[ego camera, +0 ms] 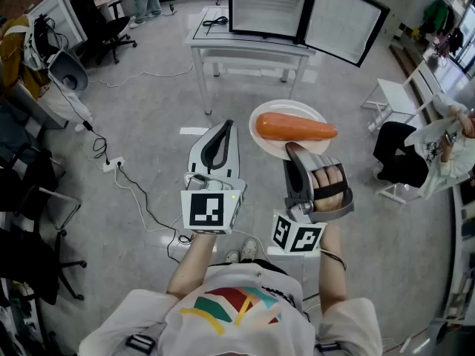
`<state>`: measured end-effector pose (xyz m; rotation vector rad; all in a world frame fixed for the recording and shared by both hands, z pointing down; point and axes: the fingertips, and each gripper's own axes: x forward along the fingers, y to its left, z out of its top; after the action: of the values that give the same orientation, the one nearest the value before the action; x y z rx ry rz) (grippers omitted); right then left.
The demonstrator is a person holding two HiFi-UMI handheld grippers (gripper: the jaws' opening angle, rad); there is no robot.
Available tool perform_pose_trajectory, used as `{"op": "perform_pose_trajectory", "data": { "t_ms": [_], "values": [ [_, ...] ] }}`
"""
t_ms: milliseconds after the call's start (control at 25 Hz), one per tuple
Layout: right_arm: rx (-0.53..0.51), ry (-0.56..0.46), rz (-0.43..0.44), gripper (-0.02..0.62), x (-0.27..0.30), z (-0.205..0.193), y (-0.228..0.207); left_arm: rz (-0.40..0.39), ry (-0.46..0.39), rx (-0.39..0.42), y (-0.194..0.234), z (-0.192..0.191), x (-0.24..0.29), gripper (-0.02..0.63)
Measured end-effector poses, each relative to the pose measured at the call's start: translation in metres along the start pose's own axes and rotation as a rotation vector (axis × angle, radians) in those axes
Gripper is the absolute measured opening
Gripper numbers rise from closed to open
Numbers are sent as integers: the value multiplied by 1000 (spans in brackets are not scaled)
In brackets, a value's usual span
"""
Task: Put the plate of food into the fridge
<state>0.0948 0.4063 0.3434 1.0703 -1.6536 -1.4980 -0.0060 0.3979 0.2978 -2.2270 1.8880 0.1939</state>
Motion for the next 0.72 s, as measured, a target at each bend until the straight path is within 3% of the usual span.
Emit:
{"op": "perform_pose_trajectory", "data": {
  "t_ms": [720],
  "values": [
    [27,12,-24,38,8,-27,-1,-6,8,12,-7,-15,19,6]
  ]
}}
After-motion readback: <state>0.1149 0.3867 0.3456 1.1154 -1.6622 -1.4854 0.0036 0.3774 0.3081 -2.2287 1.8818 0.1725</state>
